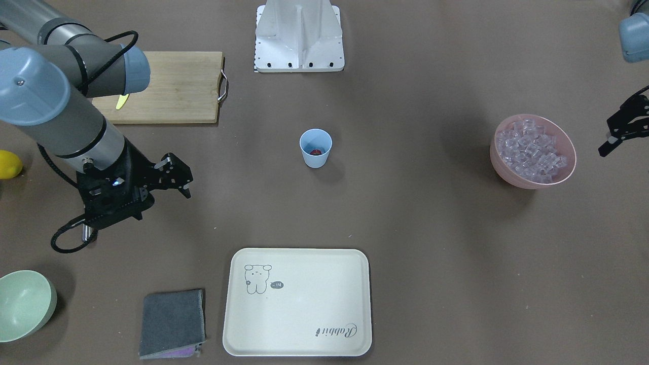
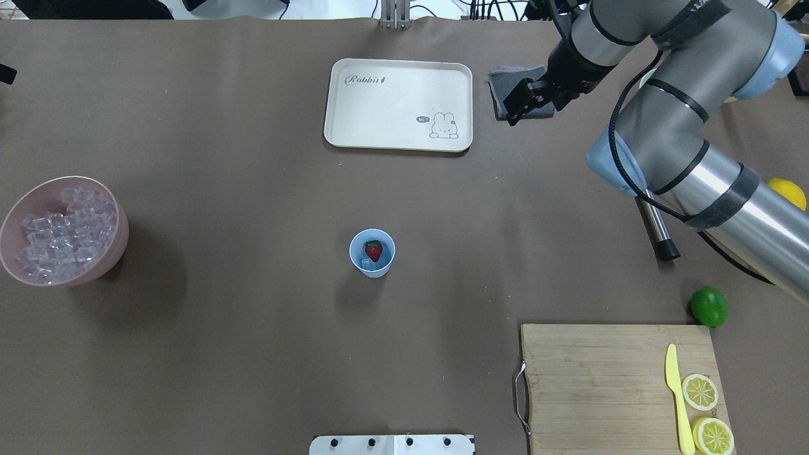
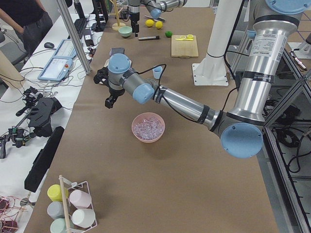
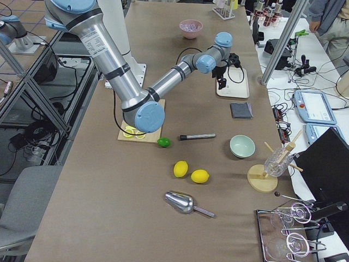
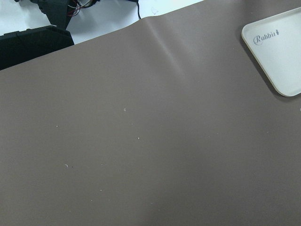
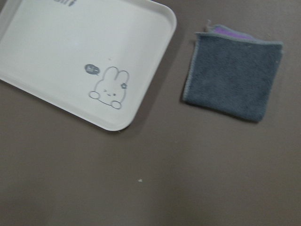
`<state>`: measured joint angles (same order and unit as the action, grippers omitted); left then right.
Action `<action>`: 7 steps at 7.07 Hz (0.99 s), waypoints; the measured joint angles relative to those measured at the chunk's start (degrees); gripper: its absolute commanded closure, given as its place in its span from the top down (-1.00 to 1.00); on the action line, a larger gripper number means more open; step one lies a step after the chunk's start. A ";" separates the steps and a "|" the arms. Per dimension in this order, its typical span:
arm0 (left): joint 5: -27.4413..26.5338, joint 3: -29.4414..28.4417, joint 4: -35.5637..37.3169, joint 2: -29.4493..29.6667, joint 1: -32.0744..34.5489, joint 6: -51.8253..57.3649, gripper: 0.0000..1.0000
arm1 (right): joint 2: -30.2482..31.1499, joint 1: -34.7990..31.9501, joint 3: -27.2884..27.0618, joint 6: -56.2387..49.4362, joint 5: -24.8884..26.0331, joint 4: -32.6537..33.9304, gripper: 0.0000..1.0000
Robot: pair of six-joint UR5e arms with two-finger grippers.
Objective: Mash ice and strawberries in cup
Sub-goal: 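Move the right gripper to the top of the steel muddler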
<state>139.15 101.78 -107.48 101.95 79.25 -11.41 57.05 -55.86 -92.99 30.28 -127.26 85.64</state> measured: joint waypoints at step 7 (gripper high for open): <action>-1.86 1.37 -0.38 0.67 -0.33 0.13 0.95 | 10.81 -4.55 4.25 -0.31 1.74 -0.39 1.00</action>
<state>137.29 103.15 -107.86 102.62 78.93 -11.28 67.86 -60.41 -88.74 29.97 -125.52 85.24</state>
